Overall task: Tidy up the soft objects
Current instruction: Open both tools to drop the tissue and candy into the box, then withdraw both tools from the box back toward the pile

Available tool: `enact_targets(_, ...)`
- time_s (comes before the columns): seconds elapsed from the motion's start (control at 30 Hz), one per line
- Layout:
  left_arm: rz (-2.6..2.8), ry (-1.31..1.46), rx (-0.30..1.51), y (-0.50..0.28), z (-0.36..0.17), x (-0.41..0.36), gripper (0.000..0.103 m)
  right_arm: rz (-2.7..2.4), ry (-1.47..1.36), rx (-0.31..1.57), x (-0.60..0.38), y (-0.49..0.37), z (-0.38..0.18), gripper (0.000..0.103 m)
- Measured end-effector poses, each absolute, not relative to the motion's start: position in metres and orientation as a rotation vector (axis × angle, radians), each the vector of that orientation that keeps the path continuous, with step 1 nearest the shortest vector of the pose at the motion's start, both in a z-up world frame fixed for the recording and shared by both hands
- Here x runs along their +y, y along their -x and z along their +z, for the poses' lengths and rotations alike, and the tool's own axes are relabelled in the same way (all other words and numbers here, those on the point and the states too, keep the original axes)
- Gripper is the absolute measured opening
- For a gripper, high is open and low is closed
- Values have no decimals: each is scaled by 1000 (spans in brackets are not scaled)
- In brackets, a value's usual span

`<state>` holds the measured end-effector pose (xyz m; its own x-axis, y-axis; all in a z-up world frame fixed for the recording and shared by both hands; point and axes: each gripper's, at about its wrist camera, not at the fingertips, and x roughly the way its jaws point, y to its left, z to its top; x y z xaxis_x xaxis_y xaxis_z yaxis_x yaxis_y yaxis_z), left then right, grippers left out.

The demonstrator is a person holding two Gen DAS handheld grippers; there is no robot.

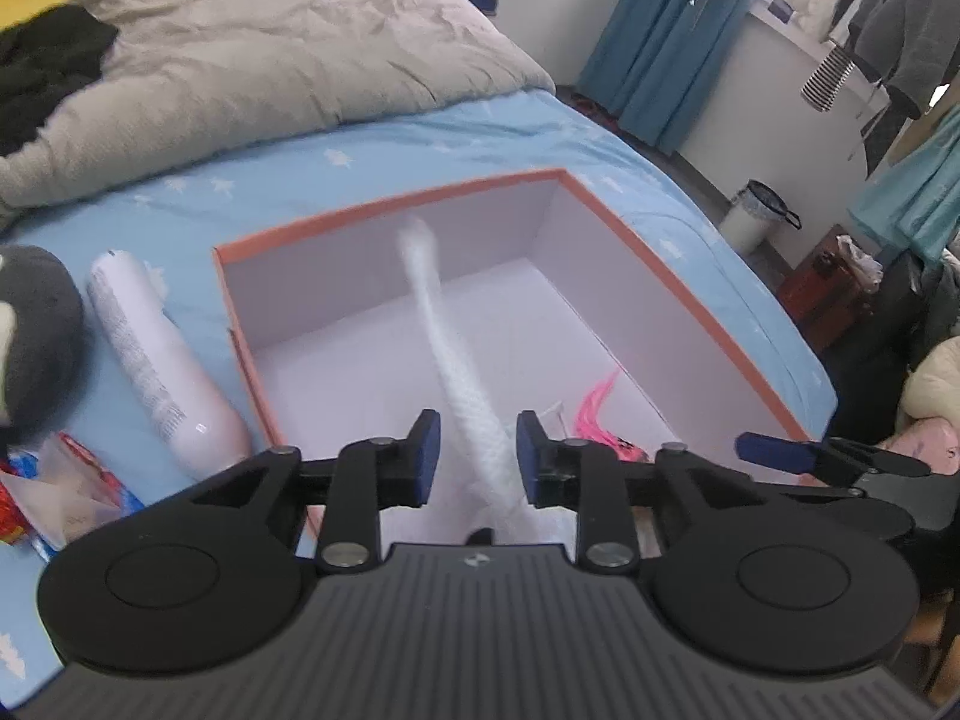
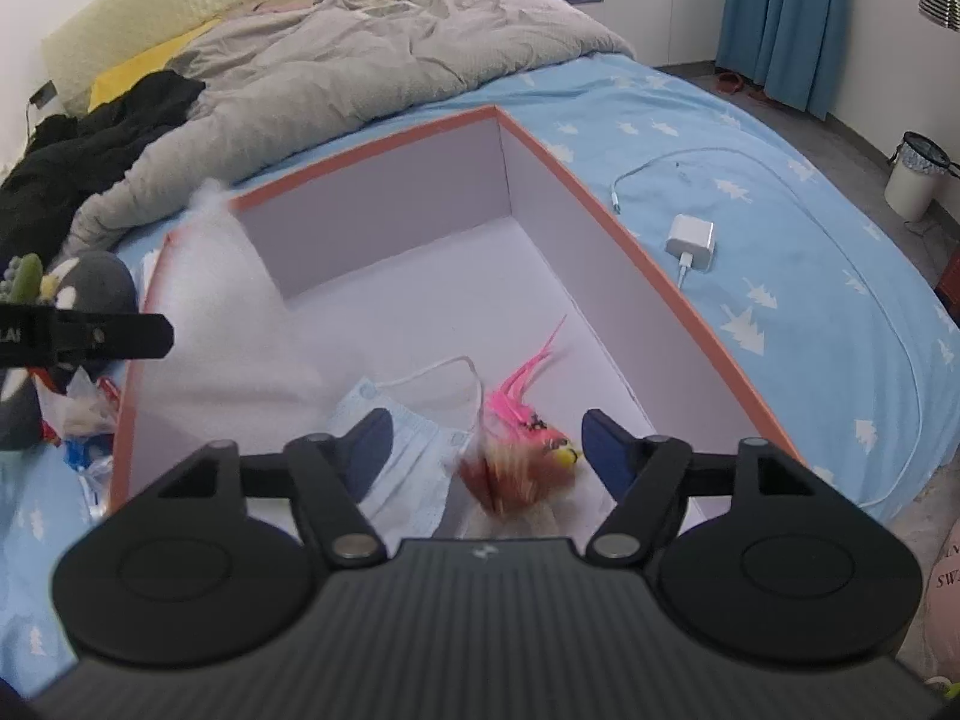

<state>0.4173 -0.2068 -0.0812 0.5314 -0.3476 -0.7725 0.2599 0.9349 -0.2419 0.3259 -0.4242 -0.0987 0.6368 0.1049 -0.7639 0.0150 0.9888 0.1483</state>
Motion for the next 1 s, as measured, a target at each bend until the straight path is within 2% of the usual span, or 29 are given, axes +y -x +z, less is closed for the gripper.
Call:
enact_targets(0.57,-368,80,688,-336,-9,-152,33,157,-150,592,-387,-275,-22,72)
enact_targets(1.0,-287,79,558,-255,12,-88,33,297,-116,443,-334,-221,-3,72)
